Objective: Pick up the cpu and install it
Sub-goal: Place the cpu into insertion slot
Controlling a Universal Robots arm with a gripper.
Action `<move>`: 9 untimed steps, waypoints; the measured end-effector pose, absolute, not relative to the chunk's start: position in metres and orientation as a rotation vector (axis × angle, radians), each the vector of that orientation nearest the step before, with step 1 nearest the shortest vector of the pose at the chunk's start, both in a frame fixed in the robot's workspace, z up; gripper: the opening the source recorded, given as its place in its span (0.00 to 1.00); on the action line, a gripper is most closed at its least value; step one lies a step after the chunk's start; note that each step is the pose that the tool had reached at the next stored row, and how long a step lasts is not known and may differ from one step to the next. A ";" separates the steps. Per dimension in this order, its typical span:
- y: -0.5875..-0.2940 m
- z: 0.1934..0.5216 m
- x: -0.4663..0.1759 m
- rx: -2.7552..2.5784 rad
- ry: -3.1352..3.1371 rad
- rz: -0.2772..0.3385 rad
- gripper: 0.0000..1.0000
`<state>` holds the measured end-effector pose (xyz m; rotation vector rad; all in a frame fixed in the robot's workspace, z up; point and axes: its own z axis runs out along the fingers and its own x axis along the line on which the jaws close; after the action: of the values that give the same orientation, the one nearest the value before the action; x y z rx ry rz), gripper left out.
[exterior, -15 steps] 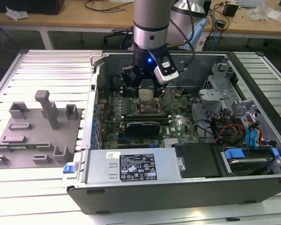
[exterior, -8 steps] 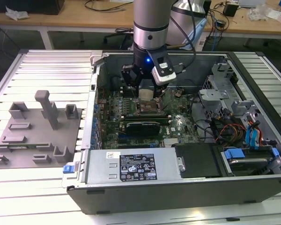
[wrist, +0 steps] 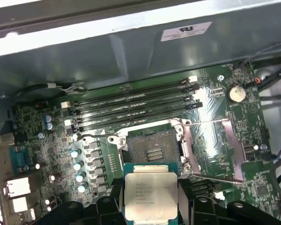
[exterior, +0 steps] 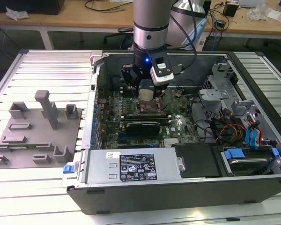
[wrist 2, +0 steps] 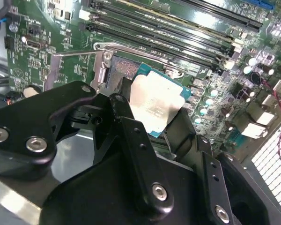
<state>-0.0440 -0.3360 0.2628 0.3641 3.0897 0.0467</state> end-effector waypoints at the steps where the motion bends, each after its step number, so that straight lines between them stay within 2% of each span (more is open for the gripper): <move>1: -0.336 0.263 -0.044 0.390 3.086 0.046 0.55; 9: -0.336 0.262 -0.044 0.779 3.008 0.040 0.55</move>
<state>-0.0440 -0.3360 0.2622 0.7793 3.0081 0.0398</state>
